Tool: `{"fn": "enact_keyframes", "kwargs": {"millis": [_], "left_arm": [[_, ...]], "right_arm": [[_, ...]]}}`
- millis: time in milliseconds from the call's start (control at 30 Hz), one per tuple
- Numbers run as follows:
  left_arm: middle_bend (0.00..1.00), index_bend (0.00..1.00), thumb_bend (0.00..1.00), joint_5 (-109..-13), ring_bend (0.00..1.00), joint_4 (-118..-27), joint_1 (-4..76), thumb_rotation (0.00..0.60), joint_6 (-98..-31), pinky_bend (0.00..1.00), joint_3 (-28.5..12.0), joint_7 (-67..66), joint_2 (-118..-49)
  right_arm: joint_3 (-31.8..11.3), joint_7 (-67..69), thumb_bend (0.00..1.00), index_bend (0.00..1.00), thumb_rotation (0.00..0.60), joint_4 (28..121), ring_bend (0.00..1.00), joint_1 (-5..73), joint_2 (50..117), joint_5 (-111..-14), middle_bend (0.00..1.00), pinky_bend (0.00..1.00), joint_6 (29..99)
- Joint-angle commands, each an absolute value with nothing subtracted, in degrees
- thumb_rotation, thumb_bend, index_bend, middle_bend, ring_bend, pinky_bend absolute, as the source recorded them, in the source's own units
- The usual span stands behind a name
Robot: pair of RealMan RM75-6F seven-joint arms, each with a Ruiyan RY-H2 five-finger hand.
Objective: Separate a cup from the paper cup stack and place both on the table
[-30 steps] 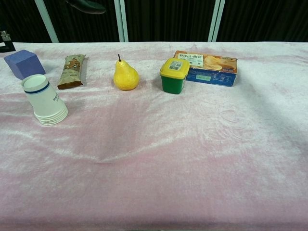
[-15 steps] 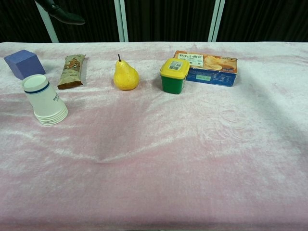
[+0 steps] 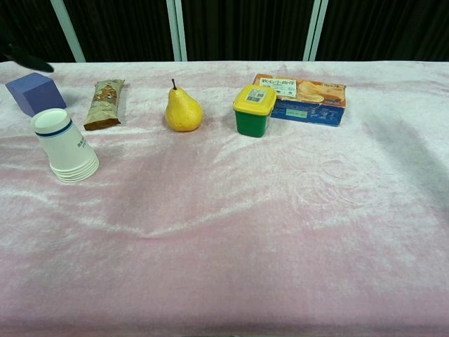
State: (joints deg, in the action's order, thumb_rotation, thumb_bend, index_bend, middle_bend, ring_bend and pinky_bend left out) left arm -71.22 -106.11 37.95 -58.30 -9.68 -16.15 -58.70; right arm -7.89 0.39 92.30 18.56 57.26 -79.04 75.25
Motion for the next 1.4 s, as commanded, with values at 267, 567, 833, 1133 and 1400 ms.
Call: {"fn": "enact_keyframes", "kwargs": {"millis": [267, 567, 833, 1133, 1400], "left_arm": [[0.06, 0.14, 0.13, -68.99, 0.0, -102.23, 36.16, 0.6, -52.95, 0.05, -4.51, -17.11, -56.76], [0.05, 0.14, 0.13, -70.99, 0.0, -95.74, 36.01, 0.6, -51.47, 0.04, -3.01, -14.57, -61.48], [0.04, 0.14, 0.13, -73.61, 0.0, -88.28, 36.55, 0.6, -50.25, 0.15, -3.49, -7.11, -67.84], [0.08, 0.14, 0.18, -74.88, 0.0, -83.06, 38.14, 0.6, -48.48, 0.31, -3.74, -4.61, -73.16], [0.19, 0.2, 0.22, -74.81, 0.09, -81.44, 38.8, 0.6, -47.61, 0.39, -3.53, -4.99, -74.92]], "right_arm": [[-1.27, -2.44, 0.18, 0.13, 0.6, 83.0, 0.19, 8.29, 69.49, -85.02, 0.02, 0.2, 87.84], [-2.34, -1.58, 0.18, 0.13, 0.6, 82.78, 0.19, 7.41, 69.14, -84.25, 0.02, 0.2, 87.68], [-2.73, -1.25, 0.18, 0.13, 0.6, 83.43, 0.19, 7.12, 68.92, -84.66, 0.02, 0.2, 87.29], [-2.97, -0.97, 0.18, 0.13, 0.6, 83.76, 0.19, 7.02, 68.57, -84.15, 0.02, 0.2, 85.64], [-3.36, -0.84, 0.18, 0.13, 0.6, 84.27, 0.19, 6.74, 68.17, -83.99, 0.02, 0.2, 85.4]]}}
